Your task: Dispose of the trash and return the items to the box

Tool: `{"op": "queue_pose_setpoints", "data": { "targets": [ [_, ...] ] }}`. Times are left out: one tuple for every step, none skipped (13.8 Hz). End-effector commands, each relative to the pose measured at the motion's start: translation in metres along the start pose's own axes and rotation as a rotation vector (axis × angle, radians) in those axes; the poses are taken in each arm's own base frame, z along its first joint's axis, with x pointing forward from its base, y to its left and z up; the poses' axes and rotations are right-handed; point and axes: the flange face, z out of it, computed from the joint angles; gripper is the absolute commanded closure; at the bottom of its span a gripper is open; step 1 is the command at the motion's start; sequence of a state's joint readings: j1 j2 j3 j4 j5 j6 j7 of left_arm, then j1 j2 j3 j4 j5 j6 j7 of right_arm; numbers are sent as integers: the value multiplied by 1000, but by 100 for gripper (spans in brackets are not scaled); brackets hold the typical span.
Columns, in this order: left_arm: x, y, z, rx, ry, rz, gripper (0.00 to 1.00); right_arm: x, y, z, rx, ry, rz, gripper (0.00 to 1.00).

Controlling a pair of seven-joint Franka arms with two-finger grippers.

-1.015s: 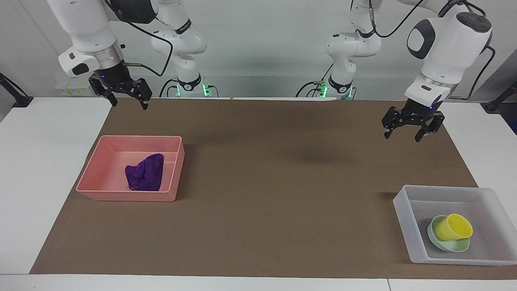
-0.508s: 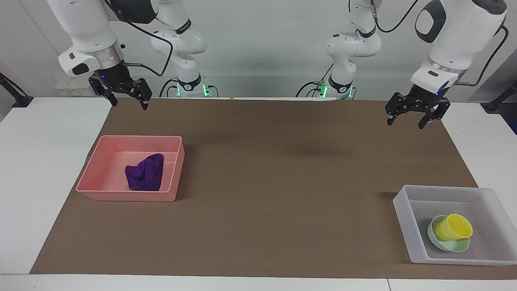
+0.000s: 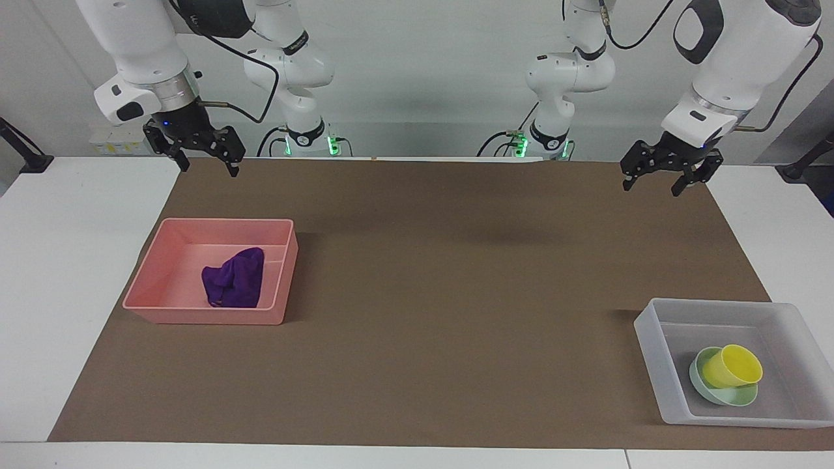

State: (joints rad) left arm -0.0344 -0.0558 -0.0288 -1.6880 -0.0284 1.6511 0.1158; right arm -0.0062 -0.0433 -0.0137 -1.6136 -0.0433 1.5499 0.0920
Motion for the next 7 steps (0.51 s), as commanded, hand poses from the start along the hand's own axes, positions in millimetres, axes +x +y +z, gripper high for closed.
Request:
{"op": "queue_pose_setpoints", "data": {
  "targets": [
    [-6, -6, -5, 19, -15, -9, 0, -8, 2, -1, 15, -6, -2, 0],
    [-6, -6, -4, 19, -16, -13, 0, -8, 2, -1, 15, -6, -2, 0],
    [-6, -6, -5, 19, -15, -27, 0, -8, 2, -1, 15, -6, -2, 0],
    [-6, -6, -4, 19, -15, -41, 0, -8, 2, -1, 15, -6, -2, 0],
    [-6, -6, -4, 20, -12, -41, 0, -8, 2, -1, 15, -6, -2, 0],
    [-6, -6, -4, 19, -13, -41, 0, -8, 2, -1, 15, -6, -2, 0],
    [-6, -6, -3, 19, -15, -41, 0, -8, 2, -1, 15, -6, -2, 0]
  ]
}}
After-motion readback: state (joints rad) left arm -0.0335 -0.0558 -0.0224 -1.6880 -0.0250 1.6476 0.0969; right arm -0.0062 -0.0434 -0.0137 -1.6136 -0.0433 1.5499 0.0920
